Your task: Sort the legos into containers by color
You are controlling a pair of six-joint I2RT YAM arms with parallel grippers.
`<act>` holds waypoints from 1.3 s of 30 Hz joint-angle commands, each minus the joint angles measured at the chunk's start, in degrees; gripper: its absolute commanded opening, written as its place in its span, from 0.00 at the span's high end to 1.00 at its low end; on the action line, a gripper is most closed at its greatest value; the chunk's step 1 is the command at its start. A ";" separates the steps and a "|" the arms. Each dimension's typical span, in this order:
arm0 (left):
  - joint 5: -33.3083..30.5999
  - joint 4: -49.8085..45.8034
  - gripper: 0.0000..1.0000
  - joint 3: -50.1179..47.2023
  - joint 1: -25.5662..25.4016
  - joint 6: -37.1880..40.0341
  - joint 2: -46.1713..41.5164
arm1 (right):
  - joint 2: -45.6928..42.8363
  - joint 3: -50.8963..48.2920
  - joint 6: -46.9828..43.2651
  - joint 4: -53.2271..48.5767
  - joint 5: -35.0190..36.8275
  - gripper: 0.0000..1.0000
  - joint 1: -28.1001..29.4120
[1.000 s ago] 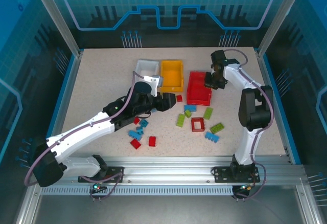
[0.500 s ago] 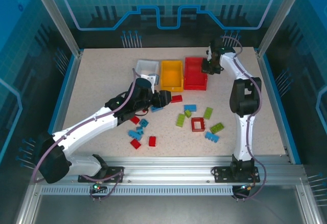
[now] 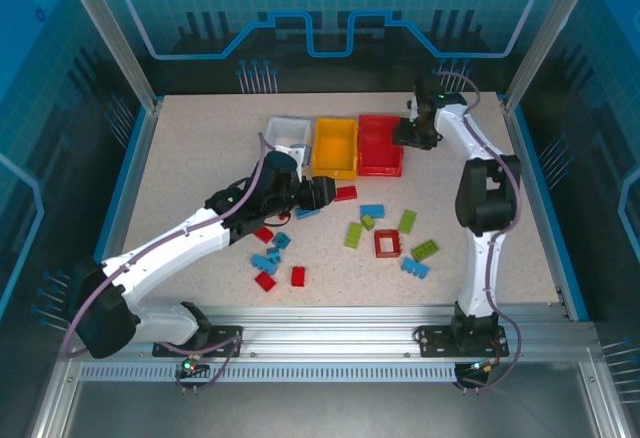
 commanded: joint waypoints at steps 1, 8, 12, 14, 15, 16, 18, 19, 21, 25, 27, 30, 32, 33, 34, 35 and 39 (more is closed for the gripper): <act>1.35 -0.66 0.37 2.15 -2.38 -1.06 -0.76 | -15.07 -10.37 8.05 0.91 5.87 0.49 0.34; -0.44 -1.04 0.31 1.83 -11.83 0.52 -0.78 | -40.27 -40.17 26.40 1.10 5.32 0.43 1.27; -4.19 0.83 0.27 -1.15 -17.96 0.68 -2.26 | -50.22 -53.61 33.48 3.90 2.18 0.38 1.65; -5.15 3.30 0.26 -3.82 -19.81 -0.54 -2.94 | -51.80 -59.05 35.81 5.68 0.88 0.36 1.48; -5.30 4.92 0.24 -5.39 -20.54 -1.05 -3.29 | -51.77 -61.01 36.46 6.70 0.38 0.35 1.31; -5.47 6.01 0.24 -6.32 -21.14 -1.36 -3.47 | -51.31 -62.37 36.61 7.84 -0.39 0.34 1.08; -5.70 6.36 0.22 -7.08 -22.29 -1.25 -3.49 | -49.62 -64.49 37.53 9.68 -1.37 0.34 0.71; -5.91 6.06 0.21 -7.08 -22.73 -0.94 -3.53 | -48.81 -65.22 37.60 10.93 -2.02 0.34 0.61; -5.99 5.97 0.21 -7.34 -23.07 -0.52 -3.74 | -46.99 -66.22 38.16 12.91 -2.27 0.34 0.40; -5.77 7.16 0.20 -8.17 -23.08 0.13 -4.49 | -43.10 -67.13 39.49 16.34 -3.35 0.38 0.08; -5.86 7.49 0.21 -8.22 -23.03 0.36 -4.64 | -41.18 -67.52 40.04 17.60 -3.56 0.40 0.10; -5.63 7.61 0.20 -7.87 -23.06 0.38 -4.54 | -38.76 -67.53 40.82 17.13 -3.21 0.43 -0.04; -5.28 8.11 0.21 -7.78 -23.01 0.36 -4.37 | -38.22 -67.92 41.57 16.90 -3.03 0.45 0.02; -5.08 8.28 0.21 -7.63 -23.06 0.35 -4.32 | -38.21 -68.02 41.87 16.76 -3.03 0.46 -0.05; -4.98 8.39 0.21 -7.62 -23.08 0.40 -4.21 | -38.27 -68.22 42.02 16.77 -2.92 0.46 0.08; -4.93 8.31 0.21 -7.48 -23.07 0.45 -4.10 | -38.38 -68.32 42.11 16.94 -2.69 0.47 0.06; -5.30 7.88 0.21 -7.17 -23.06 0.63 -4.26 | -37.91 -68.36 41.85 17.36 -2.07 0.60 0.05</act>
